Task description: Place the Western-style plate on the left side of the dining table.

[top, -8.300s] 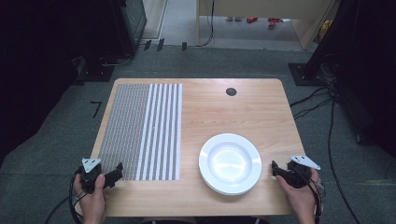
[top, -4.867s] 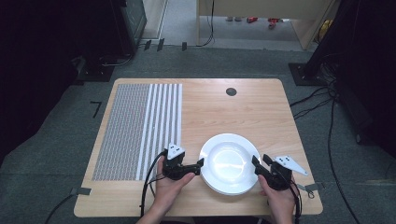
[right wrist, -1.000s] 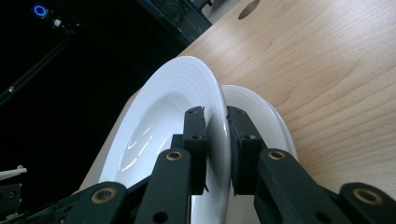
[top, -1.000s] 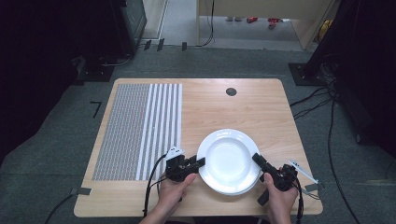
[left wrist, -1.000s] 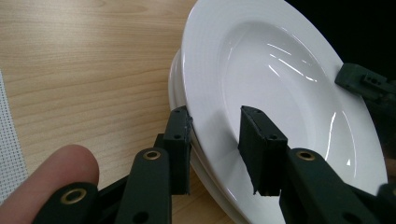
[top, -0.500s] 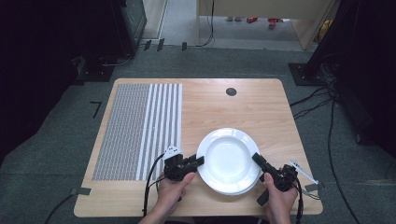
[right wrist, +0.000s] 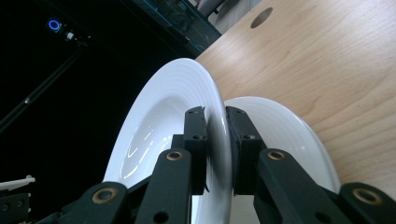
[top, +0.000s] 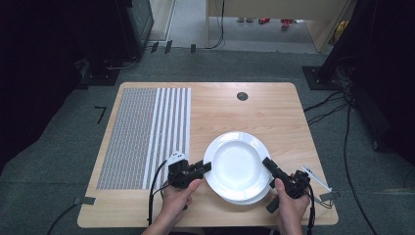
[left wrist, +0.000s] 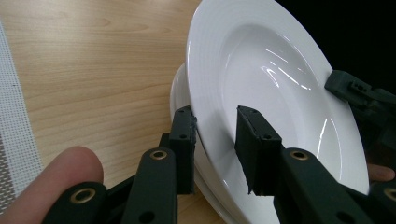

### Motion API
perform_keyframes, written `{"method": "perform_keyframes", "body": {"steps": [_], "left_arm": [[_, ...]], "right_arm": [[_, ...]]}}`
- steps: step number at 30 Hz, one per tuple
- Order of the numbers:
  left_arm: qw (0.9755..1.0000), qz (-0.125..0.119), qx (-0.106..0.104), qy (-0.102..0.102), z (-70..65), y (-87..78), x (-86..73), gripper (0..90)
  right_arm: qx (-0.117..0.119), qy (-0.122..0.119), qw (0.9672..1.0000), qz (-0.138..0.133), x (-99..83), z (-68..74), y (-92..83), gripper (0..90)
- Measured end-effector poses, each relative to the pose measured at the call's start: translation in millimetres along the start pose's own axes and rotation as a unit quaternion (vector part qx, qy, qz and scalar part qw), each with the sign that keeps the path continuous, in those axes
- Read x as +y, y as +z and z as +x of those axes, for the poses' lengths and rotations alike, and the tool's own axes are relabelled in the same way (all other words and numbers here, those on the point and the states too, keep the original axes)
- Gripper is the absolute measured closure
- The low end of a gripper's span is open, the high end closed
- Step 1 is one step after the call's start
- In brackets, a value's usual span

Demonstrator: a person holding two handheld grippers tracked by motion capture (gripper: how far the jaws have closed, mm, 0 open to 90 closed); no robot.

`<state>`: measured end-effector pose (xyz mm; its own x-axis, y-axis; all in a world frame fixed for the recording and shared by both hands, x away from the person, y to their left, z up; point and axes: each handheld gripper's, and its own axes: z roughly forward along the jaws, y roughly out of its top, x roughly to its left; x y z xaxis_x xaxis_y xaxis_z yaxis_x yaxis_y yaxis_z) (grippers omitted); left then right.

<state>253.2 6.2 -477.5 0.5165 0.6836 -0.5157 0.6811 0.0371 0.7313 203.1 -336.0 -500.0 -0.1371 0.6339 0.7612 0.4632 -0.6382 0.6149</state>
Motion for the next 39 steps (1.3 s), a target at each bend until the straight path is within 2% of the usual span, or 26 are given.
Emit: {"method": "perform_keyframes", "body": {"steps": [9,23,27,39], "left_arm": [[0.9999,-0.009,0.006,-0.003,4.4,-10.9,8.9,70.0],[0.9995,-0.023,0.018,-0.008,19.3,-32.5,27.4,70.4],[0.9992,-0.029,0.025,-0.014,24.9,-40.7,33.4,70.4],[0.9981,-0.040,0.033,-0.034,43.8,-57.4,44.8,70.4]], "right_arm": [[0.003,0.004,1.0000,0.005,1.1,8.7,11.5,80.2],[0.019,0.006,0.9996,0.019,3.1,33.4,38.7,80.3],[0.023,0.007,0.9994,0.025,3.2,40.2,47.3,80.3],[0.033,-0.008,0.9988,0.036,4.6,63.1,71.7,80.8]]}}
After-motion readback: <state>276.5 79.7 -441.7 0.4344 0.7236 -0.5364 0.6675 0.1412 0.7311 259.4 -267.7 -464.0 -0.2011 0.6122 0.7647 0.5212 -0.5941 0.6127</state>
